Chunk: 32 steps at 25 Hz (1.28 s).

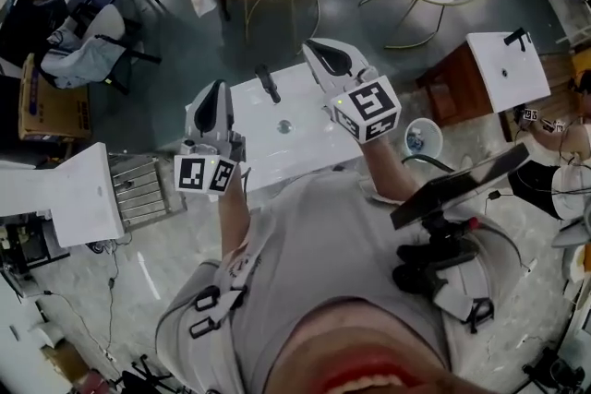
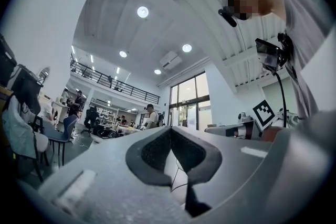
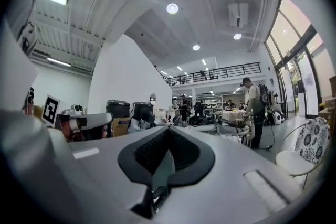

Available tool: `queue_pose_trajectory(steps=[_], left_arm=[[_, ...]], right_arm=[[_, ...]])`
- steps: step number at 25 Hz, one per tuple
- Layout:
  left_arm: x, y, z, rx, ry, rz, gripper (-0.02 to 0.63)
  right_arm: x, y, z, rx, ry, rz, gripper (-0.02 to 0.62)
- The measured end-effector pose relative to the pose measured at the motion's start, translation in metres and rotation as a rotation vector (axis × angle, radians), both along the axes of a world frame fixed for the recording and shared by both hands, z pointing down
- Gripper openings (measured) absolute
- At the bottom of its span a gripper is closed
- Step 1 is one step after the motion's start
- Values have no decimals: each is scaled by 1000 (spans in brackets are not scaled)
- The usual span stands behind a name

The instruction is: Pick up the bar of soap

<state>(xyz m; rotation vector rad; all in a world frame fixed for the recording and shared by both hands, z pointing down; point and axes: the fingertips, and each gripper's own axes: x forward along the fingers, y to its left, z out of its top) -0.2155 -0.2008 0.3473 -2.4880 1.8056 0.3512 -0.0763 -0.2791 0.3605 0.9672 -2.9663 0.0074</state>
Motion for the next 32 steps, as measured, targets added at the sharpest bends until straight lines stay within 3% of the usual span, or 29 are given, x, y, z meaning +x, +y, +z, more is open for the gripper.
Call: queue_pose_trajectory(steps=[6, 17, 24, 32], left_arm=[[1, -8, -7, 6, 10, 26, -2], [29, -7, -7, 9, -3, 77, -2], [15, -8, -14, 47, 29, 69, -2], [13, -14, -15, 38, -3, 33, -2]], right_arm=[[-10, -10, 1, -30, 19, -12, 2], [8, -8, -2, -36, -10, -13, 2], [6, -21, -11, -28, -40, -2, 2], [66, -65, -47, 48, -75, 114, 2]])
